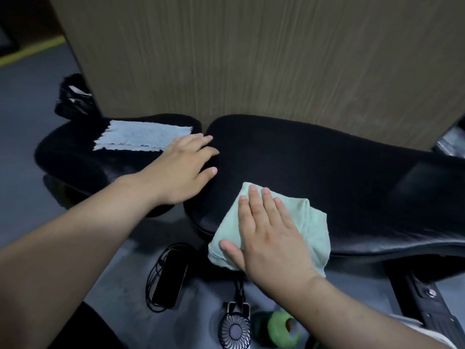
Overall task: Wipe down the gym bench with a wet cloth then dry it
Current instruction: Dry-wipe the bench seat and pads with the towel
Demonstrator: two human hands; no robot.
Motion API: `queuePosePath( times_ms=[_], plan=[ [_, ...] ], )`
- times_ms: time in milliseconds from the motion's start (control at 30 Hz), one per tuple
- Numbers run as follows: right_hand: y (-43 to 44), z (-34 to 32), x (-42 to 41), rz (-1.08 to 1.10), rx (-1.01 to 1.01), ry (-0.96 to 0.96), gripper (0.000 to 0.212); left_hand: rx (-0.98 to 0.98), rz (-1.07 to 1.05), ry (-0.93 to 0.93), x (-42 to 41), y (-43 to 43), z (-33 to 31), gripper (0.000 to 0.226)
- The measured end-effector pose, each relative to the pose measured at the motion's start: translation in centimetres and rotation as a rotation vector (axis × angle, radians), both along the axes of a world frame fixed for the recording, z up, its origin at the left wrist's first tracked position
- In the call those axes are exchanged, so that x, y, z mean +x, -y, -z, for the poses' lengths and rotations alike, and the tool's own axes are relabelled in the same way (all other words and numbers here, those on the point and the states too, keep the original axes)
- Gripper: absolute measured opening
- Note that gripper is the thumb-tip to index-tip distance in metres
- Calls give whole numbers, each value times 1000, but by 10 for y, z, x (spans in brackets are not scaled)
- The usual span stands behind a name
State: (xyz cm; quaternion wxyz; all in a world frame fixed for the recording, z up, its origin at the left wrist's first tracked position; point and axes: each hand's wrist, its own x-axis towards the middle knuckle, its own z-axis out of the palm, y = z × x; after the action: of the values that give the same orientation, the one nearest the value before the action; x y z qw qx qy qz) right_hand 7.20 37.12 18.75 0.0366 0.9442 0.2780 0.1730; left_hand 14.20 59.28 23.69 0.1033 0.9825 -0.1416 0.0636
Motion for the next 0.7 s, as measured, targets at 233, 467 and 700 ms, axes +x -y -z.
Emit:
queuePosePath(
  times_ms=[233, 467, 700],
  plan=[
    [-60, 3, -4, 94, 64, -66, 79, -47, -44, 66, 3, -37, -1, 43],
    [-106, 0, 2, 230, 148, -138, 73, -102, -86, 60, 1, -56, -2, 44],
    [-126, -7, 20, 269, 107, -164, 77, -120, -119, 21, 4, -71, -2, 46]
  ],
)
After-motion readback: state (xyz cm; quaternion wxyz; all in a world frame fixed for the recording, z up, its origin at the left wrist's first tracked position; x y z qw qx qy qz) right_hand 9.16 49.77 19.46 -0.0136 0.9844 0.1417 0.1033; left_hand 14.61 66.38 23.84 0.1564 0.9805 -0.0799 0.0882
